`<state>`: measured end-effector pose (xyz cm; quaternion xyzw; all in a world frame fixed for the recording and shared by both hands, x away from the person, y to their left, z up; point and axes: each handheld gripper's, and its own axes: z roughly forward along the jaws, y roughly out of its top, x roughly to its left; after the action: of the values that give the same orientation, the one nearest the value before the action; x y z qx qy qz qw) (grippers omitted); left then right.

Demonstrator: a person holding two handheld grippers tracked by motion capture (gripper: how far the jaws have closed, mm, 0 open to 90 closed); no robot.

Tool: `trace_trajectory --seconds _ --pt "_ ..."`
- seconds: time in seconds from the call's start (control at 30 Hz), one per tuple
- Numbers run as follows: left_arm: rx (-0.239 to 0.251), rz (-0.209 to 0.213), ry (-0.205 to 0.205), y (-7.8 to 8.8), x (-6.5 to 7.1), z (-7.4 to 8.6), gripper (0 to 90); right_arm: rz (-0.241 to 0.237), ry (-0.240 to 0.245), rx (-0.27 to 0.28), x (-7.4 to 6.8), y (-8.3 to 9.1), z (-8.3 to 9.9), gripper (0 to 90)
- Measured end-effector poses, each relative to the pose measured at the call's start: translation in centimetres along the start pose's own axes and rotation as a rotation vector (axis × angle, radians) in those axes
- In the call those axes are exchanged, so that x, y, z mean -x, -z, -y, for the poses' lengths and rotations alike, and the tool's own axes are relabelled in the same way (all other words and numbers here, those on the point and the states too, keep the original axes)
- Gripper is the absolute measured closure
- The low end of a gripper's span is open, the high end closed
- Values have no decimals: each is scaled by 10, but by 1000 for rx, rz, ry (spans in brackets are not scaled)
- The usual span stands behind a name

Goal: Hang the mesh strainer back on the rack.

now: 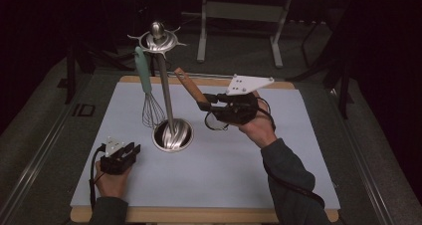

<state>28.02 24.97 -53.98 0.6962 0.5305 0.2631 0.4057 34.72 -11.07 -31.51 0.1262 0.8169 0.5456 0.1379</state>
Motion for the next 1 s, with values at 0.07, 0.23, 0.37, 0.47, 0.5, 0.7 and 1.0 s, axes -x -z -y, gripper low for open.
trace_trajectory --seconds 0.07,0.23,0.37,0.47,0.5,0.7,1.0 --pt "0 -1 -2 0 0 0 705 -5 1 17 2 1 -1 707" --pt "1 -4 -3 0 0 0 705 -9 -5 48 5 4 -6 707" --pt "0 -3 -1 0 0 0 705 -5 8 57 6 5 -9 707" --pt "0 -2 -2 0 0 0 706 -1 8 84 8 5 -13 708" --pt "0 -2 -2 0 0 0 705 -1 8 84 8 5 -13 708" --pt "1 -4 -3 0 0 0 705 -12 16 101 5 -2 -21 708" --pt "1 -2 -4 0 0 0 705 -44 28 133 -3 -9 -31 707"
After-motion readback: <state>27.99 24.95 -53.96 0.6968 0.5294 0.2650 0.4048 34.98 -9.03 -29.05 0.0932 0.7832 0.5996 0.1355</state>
